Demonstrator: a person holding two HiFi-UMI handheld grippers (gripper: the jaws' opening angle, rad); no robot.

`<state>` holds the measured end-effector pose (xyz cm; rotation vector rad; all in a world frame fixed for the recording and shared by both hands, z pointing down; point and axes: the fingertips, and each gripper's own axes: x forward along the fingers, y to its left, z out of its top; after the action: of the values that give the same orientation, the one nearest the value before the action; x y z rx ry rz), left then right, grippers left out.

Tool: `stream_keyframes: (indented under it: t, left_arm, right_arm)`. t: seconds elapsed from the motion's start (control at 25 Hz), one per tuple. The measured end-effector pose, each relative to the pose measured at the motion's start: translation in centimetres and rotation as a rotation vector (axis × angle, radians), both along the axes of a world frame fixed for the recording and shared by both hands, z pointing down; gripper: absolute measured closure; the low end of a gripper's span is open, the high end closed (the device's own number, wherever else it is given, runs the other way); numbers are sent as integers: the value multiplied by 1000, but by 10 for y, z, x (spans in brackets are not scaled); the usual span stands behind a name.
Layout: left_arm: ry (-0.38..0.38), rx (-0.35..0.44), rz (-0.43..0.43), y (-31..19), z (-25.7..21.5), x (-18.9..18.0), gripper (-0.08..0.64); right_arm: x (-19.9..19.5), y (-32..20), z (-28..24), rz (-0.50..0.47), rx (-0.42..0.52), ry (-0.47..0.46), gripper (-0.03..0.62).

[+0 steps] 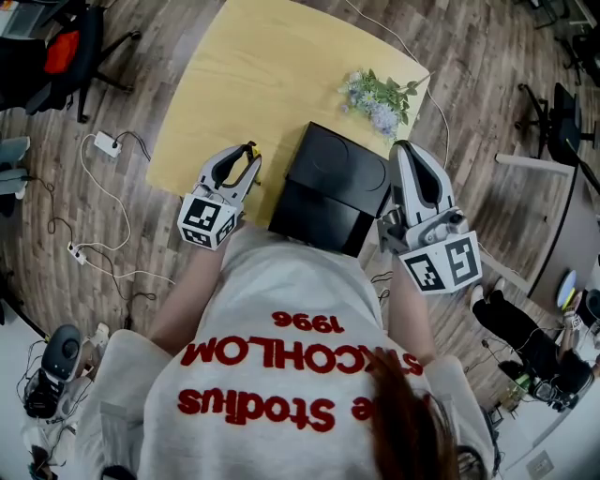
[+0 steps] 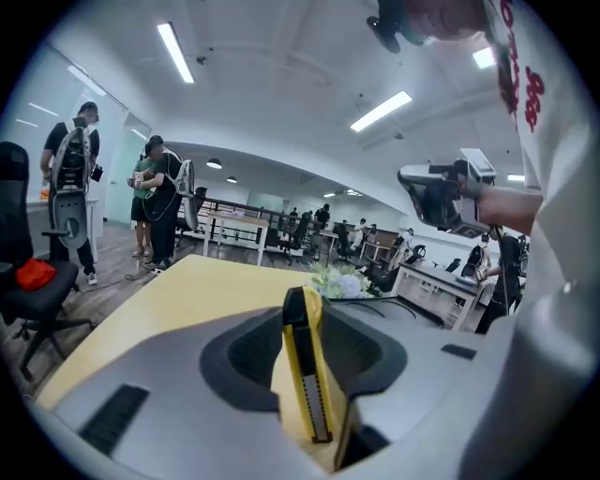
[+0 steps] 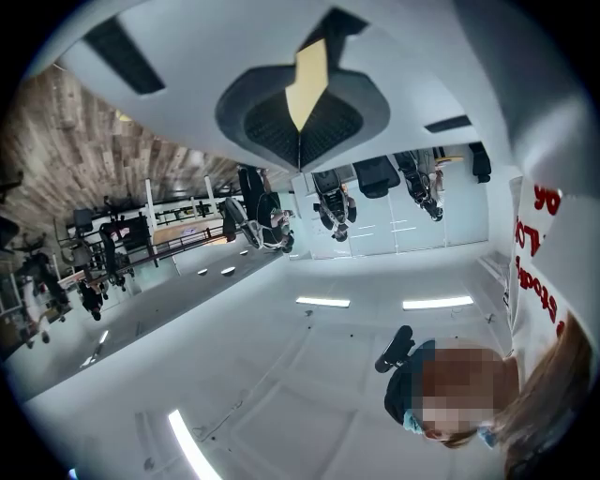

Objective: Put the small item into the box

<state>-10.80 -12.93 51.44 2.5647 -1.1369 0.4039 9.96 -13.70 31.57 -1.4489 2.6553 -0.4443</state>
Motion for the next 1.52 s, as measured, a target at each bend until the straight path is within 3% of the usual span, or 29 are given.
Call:
stream_keyframes:
  t: [0.36, 0.96, 1.12, 1.32, 1.52]
  left_arm:
    - [11, 91, 0, -2, -26, -4, 425]
    - [72, 337, 15, -12, -128, -6, 425]
    - [80, 361, 76, -4, -139, 6, 425]
    - [159, 310, 174, 7, -138, 24, 425]
    - [201, 273, 328, 25, -133, 53, 425]
  right_arm:
    - [-2, 5, -15, 2, 50, 3, 586]
    - [13, 24, -54, 58, 195, -22, 586]
    - [20, 32, -58, 85, 206, -27, 586]
    - [33, 45, -56, 139, 198, -30, 586]
    - [48, 62, -50, 196, 177, -25, 587]
